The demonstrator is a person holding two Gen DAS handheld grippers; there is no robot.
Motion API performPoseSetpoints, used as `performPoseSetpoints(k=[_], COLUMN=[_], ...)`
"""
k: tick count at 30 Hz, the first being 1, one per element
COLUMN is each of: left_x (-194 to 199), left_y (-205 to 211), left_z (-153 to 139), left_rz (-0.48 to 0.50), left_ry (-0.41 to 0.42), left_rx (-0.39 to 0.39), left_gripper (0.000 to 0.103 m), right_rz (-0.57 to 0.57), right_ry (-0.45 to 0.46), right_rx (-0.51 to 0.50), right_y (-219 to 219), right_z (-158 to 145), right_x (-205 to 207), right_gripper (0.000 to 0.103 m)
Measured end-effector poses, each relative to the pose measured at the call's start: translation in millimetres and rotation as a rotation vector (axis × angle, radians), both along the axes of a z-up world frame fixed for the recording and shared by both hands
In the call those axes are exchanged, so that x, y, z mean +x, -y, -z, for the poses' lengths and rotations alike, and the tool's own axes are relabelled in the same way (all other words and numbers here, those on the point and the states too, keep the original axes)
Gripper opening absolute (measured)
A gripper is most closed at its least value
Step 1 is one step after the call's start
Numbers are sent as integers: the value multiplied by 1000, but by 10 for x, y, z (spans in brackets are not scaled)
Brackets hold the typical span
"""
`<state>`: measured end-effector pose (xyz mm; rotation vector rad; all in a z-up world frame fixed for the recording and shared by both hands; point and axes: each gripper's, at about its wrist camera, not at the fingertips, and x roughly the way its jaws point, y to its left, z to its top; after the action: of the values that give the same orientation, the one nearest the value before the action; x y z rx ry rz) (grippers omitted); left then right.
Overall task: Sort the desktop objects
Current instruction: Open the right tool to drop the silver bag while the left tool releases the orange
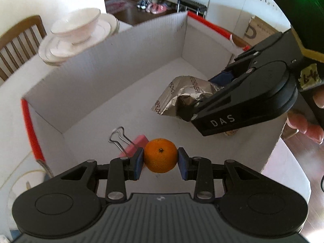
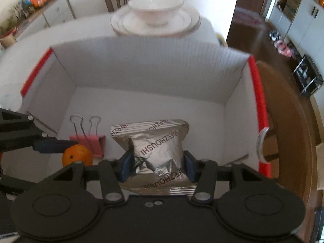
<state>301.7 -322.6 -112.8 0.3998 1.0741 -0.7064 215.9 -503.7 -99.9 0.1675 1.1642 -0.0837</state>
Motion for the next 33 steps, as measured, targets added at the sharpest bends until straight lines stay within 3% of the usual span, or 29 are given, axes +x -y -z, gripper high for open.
performPoseSetpoints(k=[10, 18, 22, 26, 31, 33], left_x=[74, 78, 3, -80, -81, -106], left_y=[37, 13, -35, -98, -171, -197], left_z=[113, 144, 80, -17, -173, -259], left_rz=[21, 16, 18, 5, -45, -57], left_ry=[-99, -163, -118, -65, -19, -8], left_rx=[64, 88, 77, 60, 26, 3], left_gripper=[34, 34, 34, 38, 57, 57], right_rz=[33, 40, 58, 59, 35, 23], right_ry=[-115, -122, -105, -80, -30, -5], right_rx=[27, 7, 20, 18, 46, 29], right_y=[18, -19, 8, -6, -62, -75], right_z=[124, 153, 131, 103, 32, 6], right_x=[138, 121, 101, 61, -30, -71], right_gripper=[50, 54, 63, 64, 82, 85])
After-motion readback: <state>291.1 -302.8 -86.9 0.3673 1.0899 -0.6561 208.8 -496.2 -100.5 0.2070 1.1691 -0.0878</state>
